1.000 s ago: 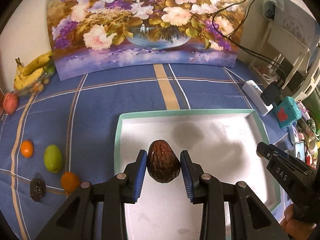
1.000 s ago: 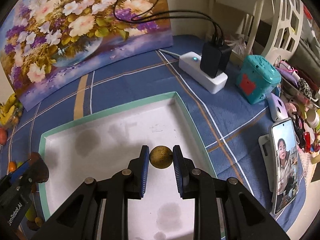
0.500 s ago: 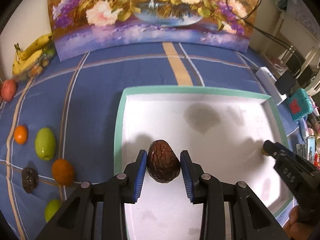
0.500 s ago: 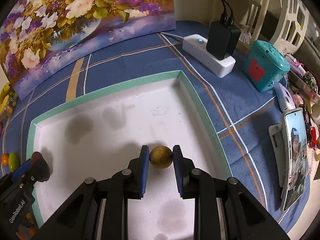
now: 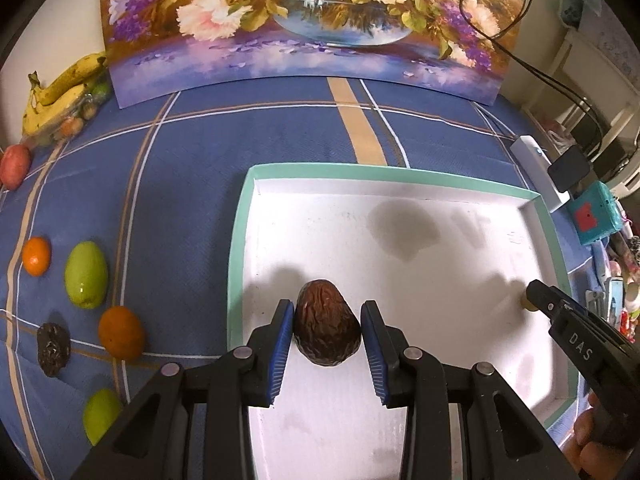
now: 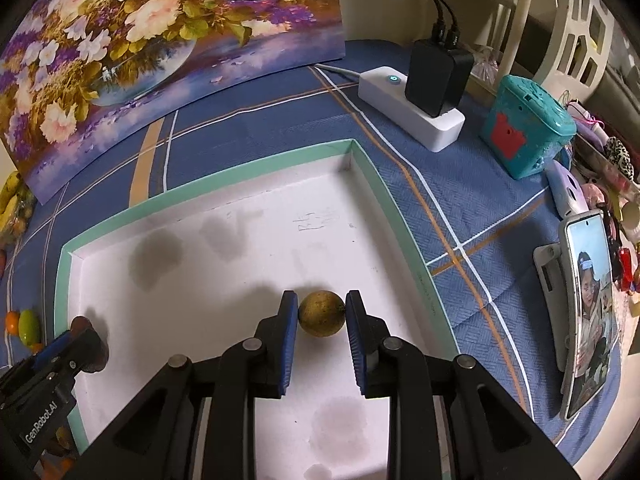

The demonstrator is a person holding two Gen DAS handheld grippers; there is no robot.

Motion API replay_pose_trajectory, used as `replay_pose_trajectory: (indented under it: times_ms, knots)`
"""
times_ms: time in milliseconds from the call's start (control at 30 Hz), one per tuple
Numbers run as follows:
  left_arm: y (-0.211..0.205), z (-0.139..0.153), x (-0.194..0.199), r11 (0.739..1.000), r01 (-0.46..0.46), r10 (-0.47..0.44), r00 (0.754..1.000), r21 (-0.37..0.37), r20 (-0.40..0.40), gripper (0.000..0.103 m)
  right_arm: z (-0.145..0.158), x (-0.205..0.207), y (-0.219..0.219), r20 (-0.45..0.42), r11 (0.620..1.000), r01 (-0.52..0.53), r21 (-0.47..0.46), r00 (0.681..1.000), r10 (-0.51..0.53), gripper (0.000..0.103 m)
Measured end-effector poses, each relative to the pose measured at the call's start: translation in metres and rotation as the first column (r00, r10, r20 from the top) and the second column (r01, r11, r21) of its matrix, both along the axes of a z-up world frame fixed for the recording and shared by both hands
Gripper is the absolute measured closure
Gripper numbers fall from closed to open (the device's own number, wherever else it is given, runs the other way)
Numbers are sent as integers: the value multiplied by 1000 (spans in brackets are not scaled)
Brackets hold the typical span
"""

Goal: Organize fruits
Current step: 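Carry the yellow-brown fruit over the white tray with the right tool while the left tool carries the date there, then open the right tool to drop the fruit in the tray while the left tool releases the date, then move both open tools back toward the fruits on the tablecloth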

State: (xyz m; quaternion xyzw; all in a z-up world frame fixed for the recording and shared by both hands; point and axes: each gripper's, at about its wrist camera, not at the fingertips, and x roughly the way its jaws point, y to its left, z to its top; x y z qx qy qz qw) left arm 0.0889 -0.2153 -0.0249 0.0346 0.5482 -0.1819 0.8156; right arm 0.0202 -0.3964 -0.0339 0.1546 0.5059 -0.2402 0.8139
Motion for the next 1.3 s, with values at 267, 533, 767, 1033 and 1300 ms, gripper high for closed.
replay_pose_trajectory:
  times_ms: [267, 533, 767, 1033, 1300]
  knots:
    - [2, 21, -6, 1000, 4, -4, 1000, -27, 11, 65, 18, -6, 1, 33, 1000, -5, -29, 999, 6, 66]
    - [17, 45, -7, 998, -47, 49, 998, -42, 39, 65, 44, -14, 0, 90, 999, 3, -44, 996, 1, 66]
    - [48, 51, -2, 984, -173, 175, 984, -39, 40, 65, 47, -16, 1, 93, 999, -2, -39, 996, 5, 66]
    - [94, 31, 6, 922, -386, 386, 922, 22, 7, 34, 38, -11, 9, 66, 998, -44, -38, 997, 46, 41]
    - [127, 14, 5, 842, -528, 531, 847, 113, 9, 13, 31, -6, 18, 52, 995, -85, -54, 995, 88, 20]
